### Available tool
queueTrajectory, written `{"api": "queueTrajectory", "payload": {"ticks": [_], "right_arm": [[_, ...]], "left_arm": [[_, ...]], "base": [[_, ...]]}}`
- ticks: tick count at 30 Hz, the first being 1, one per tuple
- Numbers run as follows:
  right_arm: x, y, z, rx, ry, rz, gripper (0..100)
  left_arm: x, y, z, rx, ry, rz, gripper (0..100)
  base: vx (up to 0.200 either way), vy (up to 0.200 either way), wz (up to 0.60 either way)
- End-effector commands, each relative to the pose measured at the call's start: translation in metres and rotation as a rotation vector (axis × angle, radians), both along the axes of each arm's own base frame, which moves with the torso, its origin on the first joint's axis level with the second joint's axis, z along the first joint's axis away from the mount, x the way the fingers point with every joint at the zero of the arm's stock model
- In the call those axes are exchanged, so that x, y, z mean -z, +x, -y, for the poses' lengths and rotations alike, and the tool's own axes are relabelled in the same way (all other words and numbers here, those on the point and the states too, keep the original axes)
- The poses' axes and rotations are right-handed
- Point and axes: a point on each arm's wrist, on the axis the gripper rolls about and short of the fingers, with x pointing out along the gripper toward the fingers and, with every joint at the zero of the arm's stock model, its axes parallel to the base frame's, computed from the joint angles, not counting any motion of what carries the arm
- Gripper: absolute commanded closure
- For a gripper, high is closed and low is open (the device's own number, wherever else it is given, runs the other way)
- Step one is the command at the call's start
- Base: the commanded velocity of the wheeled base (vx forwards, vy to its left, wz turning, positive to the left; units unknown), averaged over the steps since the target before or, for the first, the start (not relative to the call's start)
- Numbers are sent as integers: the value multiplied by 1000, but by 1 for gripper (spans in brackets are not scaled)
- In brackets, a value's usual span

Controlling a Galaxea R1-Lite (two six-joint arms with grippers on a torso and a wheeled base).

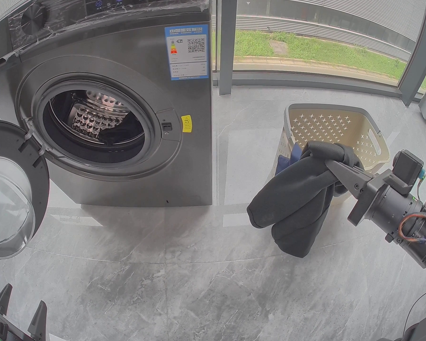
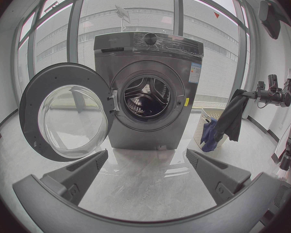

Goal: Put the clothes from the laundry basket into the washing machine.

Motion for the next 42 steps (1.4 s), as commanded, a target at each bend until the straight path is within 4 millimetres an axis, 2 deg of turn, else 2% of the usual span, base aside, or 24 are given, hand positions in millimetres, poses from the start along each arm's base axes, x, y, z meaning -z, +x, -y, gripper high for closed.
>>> {"api": "queueTrajectory", "payload": {"ticks": [1,12,21,30,39,42], "right_arm": [[0,0,0,1,0,-1,100],[0,0,0,1,1,1,100],[-1,0,1,3,2,2,100],[-1,0,1,6,2,2,100],[-1,1,2,10,3,1,100],[-1,1,2,10,3,1,100]], "left_arm": [[5,0,0,-1,0,-4,0],[5,0,0,-1,0,-4,0],[5,0,0,-1,0,-4,0],[5,0,0,-1,0,-4,0],[5,0,0,-1,0,-4,0],[5,0,0,-1,1,-4,0]], "base": [[0,200,0],[0,200,0],[0,0,0],[-200,0,0],[0,0,0],[0,200,0]]}}
